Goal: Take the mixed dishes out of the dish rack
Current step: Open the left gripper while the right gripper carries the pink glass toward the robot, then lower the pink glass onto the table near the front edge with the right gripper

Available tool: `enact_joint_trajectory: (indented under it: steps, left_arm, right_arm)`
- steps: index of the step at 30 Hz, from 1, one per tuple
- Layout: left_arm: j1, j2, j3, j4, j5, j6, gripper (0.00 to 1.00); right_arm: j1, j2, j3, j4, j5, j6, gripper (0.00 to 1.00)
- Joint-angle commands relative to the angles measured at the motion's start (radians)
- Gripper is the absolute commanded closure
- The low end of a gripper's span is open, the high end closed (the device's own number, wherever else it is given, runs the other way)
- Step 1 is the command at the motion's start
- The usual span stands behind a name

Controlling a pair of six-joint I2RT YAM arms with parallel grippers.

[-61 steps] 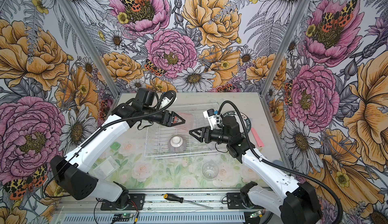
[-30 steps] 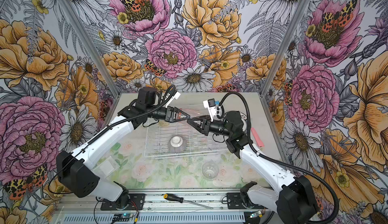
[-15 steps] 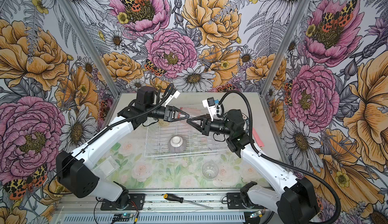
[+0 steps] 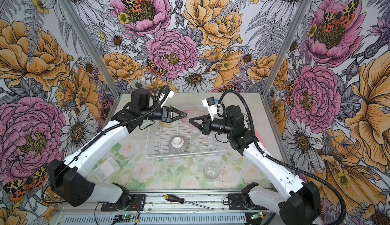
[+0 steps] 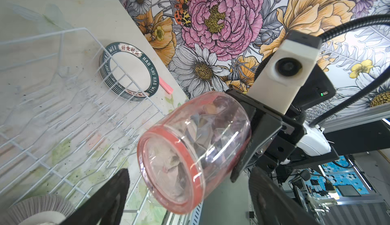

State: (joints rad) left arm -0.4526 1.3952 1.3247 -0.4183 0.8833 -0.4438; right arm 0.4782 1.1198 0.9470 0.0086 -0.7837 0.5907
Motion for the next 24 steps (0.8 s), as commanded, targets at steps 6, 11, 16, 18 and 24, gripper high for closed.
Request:
enact_joint_trajectory:
  steps: [6, 11, 16, 18, 24]
  left_arm:
    - [0.041, -0.11, 0.01, -0.143, -0.304, 0.128, 0.1]
    - [0.04, -0.124, 0.029, -0.29, -0.53, 0.18, 0.11]
    - [0.042, -0.131, 0.036, -0.377, -0.643, 0.219, 0.11]
    - [0.05, -0.141, 0.028, -0.381, -0.655, 0.224, 0.11]
    - [0.09, -0.161, 0.003, -0.381, -0.652, 0.237, 0.11]
  right_arm:
    - [0.017, -0.058, 0.066, -0.237, 0.097, -0.107, 1.0]
    - [0.104, -0.06, 0.147, -0.493, 0.205, -0.214, 1.0]
    - [0.26, -0.005, 0.258, -0.781, 0.365, -0.315, 1.0]
    - [0.308, 0.015, 0.271, -0.844, 0.414, -0.325, 1.0]
    - [0.489, 0.07, 0.269, -0.908, 0.526, -0.311, 1.0]
